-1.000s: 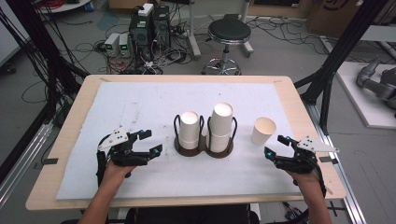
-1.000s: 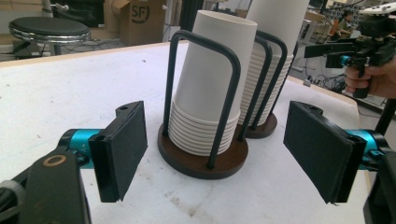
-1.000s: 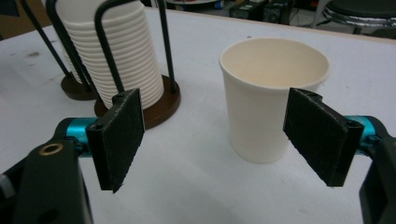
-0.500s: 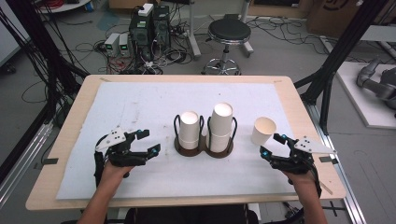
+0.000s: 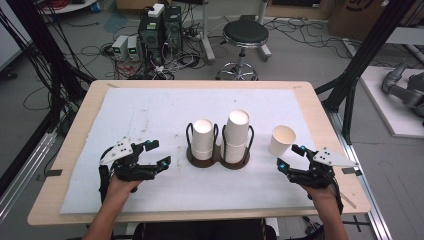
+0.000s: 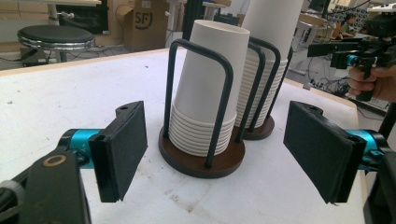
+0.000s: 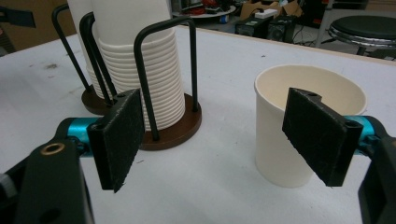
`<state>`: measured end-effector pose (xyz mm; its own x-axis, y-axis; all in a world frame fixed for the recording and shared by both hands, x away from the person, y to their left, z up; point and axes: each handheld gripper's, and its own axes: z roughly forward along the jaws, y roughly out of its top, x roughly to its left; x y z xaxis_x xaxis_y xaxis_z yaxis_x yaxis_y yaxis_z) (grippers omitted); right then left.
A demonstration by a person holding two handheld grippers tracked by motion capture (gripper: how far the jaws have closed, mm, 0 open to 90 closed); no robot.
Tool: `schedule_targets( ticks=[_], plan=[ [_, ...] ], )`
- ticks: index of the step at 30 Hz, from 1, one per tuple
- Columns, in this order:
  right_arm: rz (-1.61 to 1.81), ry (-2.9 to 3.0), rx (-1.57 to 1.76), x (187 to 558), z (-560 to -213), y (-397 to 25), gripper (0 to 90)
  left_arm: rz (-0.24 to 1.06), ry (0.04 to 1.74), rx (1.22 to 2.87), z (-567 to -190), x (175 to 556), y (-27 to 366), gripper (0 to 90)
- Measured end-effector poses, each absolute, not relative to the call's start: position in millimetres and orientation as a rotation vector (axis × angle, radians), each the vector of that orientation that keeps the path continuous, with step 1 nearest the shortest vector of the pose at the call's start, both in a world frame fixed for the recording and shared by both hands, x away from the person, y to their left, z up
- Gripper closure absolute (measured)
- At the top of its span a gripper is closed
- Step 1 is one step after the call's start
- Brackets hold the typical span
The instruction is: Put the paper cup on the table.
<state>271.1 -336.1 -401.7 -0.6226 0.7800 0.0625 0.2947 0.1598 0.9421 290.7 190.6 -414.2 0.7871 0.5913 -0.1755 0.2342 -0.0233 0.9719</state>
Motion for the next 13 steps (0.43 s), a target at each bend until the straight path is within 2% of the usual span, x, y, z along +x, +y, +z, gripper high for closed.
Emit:
schedule_targets(
  ticks=[13],
  plan=[
    [1.448, 1.995, 1.048, 272.9, -405.8, -341.1, 21.6, 0.319, 0.682, 1.611, -417.1, 293.3, 190.9, 21.5]
  ],
)
